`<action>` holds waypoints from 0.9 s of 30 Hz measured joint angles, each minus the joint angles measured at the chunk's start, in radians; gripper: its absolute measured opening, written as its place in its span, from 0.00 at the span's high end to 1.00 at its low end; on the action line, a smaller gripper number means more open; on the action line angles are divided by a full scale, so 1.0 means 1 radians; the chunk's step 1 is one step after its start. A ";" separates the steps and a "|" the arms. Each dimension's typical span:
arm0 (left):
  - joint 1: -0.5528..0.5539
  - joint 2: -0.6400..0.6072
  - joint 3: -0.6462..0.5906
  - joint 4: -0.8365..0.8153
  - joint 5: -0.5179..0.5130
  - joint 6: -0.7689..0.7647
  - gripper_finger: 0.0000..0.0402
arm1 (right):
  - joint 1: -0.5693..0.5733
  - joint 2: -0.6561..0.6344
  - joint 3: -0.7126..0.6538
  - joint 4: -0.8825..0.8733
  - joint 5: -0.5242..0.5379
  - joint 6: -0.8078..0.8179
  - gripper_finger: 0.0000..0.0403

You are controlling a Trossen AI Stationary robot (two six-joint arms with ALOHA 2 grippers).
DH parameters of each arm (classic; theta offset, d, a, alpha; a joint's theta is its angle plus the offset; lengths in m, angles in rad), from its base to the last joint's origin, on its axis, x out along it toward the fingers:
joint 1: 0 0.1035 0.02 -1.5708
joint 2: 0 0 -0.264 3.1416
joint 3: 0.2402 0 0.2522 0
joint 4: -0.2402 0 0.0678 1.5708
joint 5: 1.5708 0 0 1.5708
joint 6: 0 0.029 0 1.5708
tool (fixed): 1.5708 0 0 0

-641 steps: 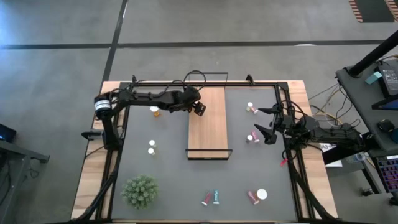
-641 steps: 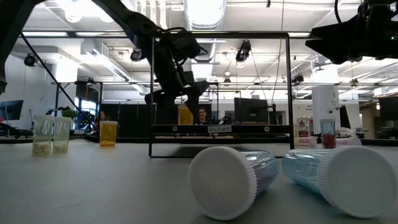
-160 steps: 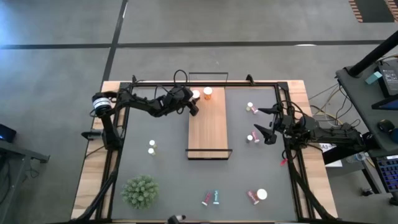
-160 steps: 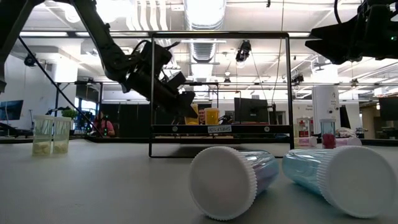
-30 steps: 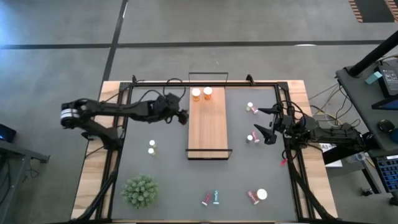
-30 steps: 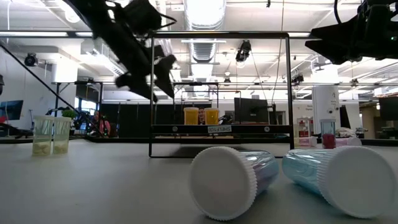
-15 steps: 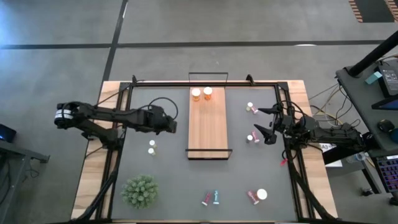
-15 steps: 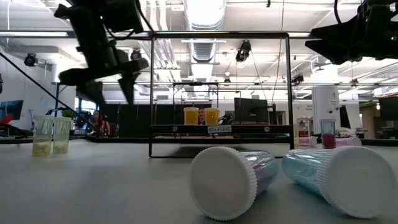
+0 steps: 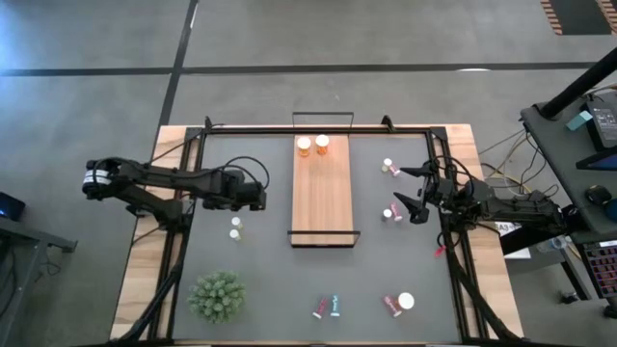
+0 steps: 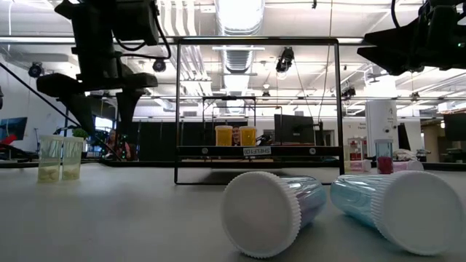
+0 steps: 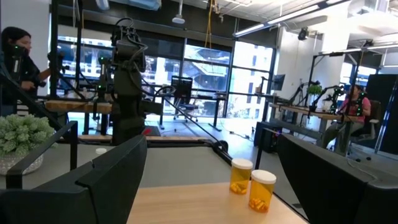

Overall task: Pick and place medicine bottles onto shelf by color
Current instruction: Put the middle yellow pill bottle on the shelf

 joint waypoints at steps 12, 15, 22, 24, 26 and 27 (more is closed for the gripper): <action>0.001 -0.001 0.000 0.015 -0.023 -0.021 0.25 | 0.000 0.000 0.000 0.000 0.000 0.000 0.13; 0.001 -0.001 0.000 0.017 -0.023 -0.021 0.25 | 0.000 0.000 0.000 0.000 0.000 0.000 0.13; 0.001 -0.001 0.000 0.016 -0.021 -0.119 0.25 | 0.000 0.000 0.000 0.000 0.000 0.000 0.13; 0.001 -0.001 0.000 0.013 -0.009 -0.157 0.25 | 0.000 0.000 0.000 0.000 0.000 0.000 0.13; 0.001 -0.001 0.000 0.003 0.017 -0.180 0.25 | 0.000 0.000 0.000 0.000 0.000 0.000 0.13; 0.001 0.000 0.000 0.002 0.028 -0.186 0.25 | 0.000 0.000 0.000 0.000 0.000 0.000 0.13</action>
